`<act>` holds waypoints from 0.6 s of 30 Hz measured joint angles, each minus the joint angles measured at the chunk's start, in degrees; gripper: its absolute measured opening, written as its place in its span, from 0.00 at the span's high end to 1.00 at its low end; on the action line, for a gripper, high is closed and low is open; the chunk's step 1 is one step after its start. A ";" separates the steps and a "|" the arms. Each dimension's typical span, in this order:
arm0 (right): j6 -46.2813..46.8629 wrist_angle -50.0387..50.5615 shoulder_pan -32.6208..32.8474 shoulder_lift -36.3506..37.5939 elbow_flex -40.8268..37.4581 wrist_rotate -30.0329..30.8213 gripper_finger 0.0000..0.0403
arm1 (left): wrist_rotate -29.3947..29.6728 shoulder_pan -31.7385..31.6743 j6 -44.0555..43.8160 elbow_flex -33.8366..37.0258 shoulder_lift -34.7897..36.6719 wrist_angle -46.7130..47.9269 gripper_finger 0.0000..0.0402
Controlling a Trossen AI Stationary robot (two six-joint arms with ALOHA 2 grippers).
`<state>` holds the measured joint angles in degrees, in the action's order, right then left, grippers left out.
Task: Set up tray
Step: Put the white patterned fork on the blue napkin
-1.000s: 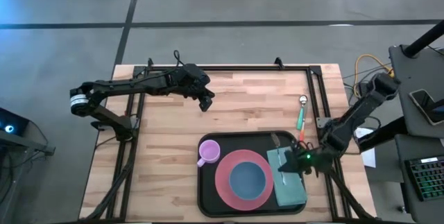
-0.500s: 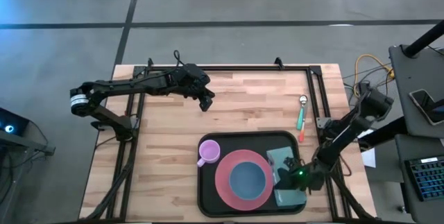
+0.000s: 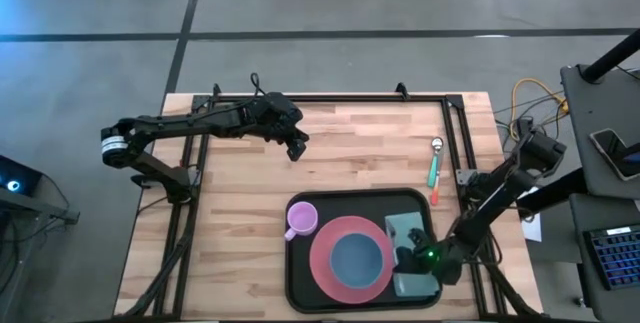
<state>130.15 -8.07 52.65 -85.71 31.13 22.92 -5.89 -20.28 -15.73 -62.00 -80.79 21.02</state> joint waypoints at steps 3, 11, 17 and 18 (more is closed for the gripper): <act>-0.22 5.39 0.10 1.92 1.75 0.00 0.93 | 0.02 -0.01 -0.02 0.00 0.00 -0.04 0.95; 1.91 10.71 0.36 3.89 1.94 -3.82 0.93 | 0.06 0.00 0.03 0.02 -0.15 -0.20 0.95; 2.26 9.22 0.34 3.80 0.28 -4.78 0.93 | 0.09 -0.02 0.09 0.45 -0.15 -0.20 0.95; 2.26 8.71 0.34 3.80 0.16 -4.79 0.93 | 0.10 -0.01 0.11 0.53 -0.15 -0.20 0.95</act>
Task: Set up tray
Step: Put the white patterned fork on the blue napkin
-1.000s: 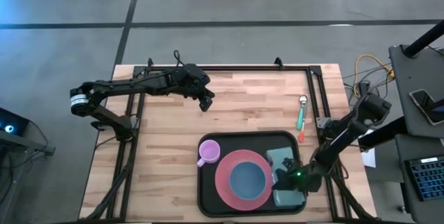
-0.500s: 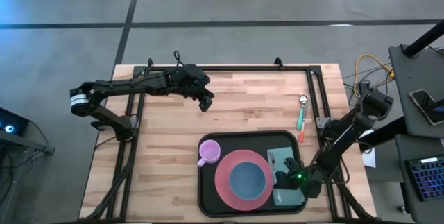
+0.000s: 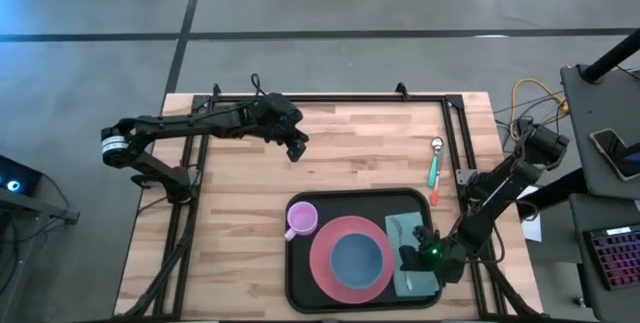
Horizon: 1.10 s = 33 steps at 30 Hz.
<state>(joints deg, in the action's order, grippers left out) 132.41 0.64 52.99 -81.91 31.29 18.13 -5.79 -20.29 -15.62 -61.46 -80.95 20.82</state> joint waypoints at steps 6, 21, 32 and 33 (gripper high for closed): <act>0.06 -0.17 -0.88 -0.02 -0.35 -1.33 0.90 | -0.01 0.01 0.07 0.54 0.00 -0.04 0.96; -0.66 0.60 -2.43 -0.70 -0.59 -9.70 0.71 | -0.01 -0.01 0.07 1.50 0.00 -0.49 0.96; -1.20 6.96 -3.64 -0.22 0.86 -9.22 0.69 | -0.04 0.01 0.06 1.50 0.00 -1.04 0.96; -1.71 7.22 -4.31 -0.22 0.92 -9.18 0.70 | -0.04 0.01 0.06 1.50 0.00 -1.27 0.96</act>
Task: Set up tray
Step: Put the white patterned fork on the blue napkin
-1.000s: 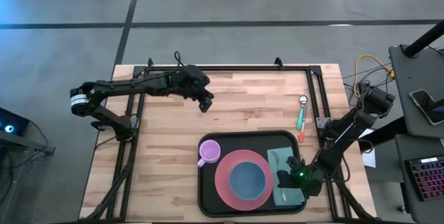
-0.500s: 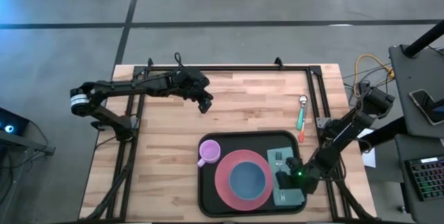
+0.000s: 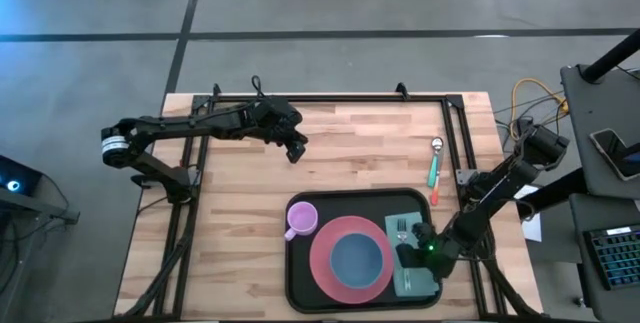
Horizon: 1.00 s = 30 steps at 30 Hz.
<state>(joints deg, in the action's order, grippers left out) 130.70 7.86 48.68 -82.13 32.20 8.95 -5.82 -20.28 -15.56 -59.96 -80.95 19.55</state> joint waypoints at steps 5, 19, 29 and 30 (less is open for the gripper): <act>-7.22 0.16 -4.62 0.29 0.57 0.80 0.75 | -0.02 0.00 -0.32 0.00 0.00 0.00 0.96; -12.50 5.25 -8.63 0.97 1.32 0.22 0.77 | -0.28 0.00 -1.50 0.00 0.12 0.08 0.96; -19.96 6.25 -8.59 1.74 3.08 -5.11 0.77 | -0.26 0.00 -1.50 0.02 0.15 0.00 0.96; -19.91 6.36 -8.52 2.09 3.13 -4.61 0.77 | -0.26 0.00 -1.50 0.03 0.15 0.00 0.96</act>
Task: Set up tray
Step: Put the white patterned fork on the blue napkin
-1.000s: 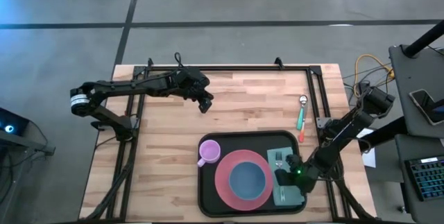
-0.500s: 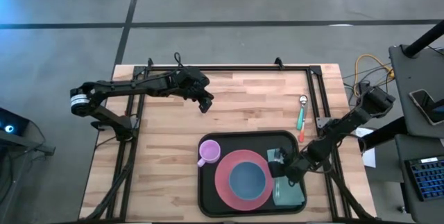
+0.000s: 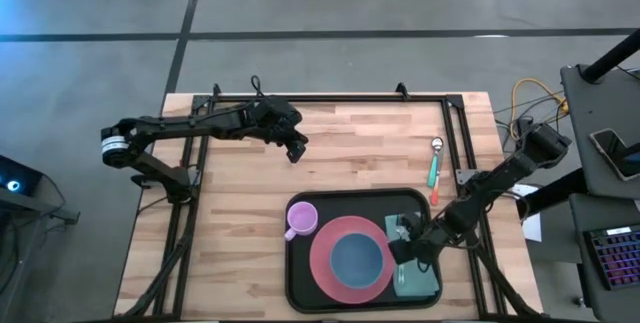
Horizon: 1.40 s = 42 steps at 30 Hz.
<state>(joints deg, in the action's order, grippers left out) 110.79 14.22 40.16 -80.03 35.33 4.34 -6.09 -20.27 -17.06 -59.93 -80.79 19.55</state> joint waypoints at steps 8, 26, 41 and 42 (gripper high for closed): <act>7.49 14.87 -0.41 5.85 0.00 10.31 0.81 | 0.00 0.00 0.00 0.21 0.04 -0.01 0.96; -0.20 10.67 -6.03 -0.77 -0.08 1.60 0.88 | 0.07 0.00 0.00 0.23 0.04 -0.06 0.96; -7.49 10.32 -6.08 -0.90 0.70 2.06 0.87 | 0.07 0.00 0.00 0.23 0.04 -0.07 0.96; -8.02 10.26 -6.10 -0.92 0.70 2.08 0.87 | 0.07 0.00 0.00 0.23 0.04 -0.07 0.96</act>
<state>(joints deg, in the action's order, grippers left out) 102.77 24.49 34.06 -80.95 36.03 6.42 -6.02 -20.27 -17.06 -59.70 -80.75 19.49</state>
